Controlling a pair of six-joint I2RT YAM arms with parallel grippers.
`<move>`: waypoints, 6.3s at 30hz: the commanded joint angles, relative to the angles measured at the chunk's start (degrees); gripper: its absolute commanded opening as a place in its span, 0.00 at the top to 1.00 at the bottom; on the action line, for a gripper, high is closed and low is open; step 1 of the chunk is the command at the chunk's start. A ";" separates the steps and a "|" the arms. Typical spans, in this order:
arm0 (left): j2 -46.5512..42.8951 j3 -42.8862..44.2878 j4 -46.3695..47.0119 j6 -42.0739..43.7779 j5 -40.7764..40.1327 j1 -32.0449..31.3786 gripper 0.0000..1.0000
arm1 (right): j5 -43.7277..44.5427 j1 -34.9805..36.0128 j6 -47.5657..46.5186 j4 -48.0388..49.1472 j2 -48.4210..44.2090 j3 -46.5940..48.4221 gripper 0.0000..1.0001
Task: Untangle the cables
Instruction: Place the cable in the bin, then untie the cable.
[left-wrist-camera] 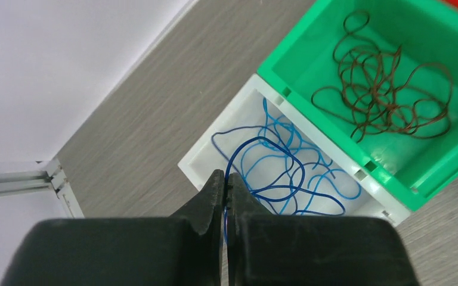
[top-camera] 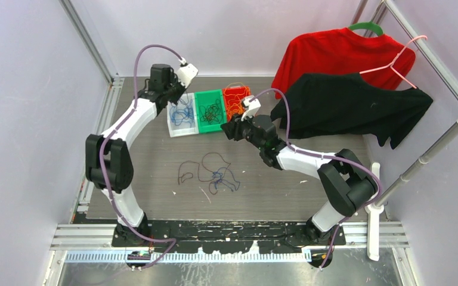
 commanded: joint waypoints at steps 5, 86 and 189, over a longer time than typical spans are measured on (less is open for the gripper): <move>6.19 -0.20 5.43 5.40 -2.62 -0.20 1.00 | -0.41 -1.84 1.42 5.15 -2.67 -0.48 0.58; 14.64 25.40 -40.30 20.90 14.38 7.54 0.01 | -9.48 -2.80 7.51 -0.20 -3.73 6.99 0.55; -16.01 18.92 -46.83 0.92 35.92 3.28 0.01 | 5.89 12.09 1.59 -56.88 -26.65 7.36 0.99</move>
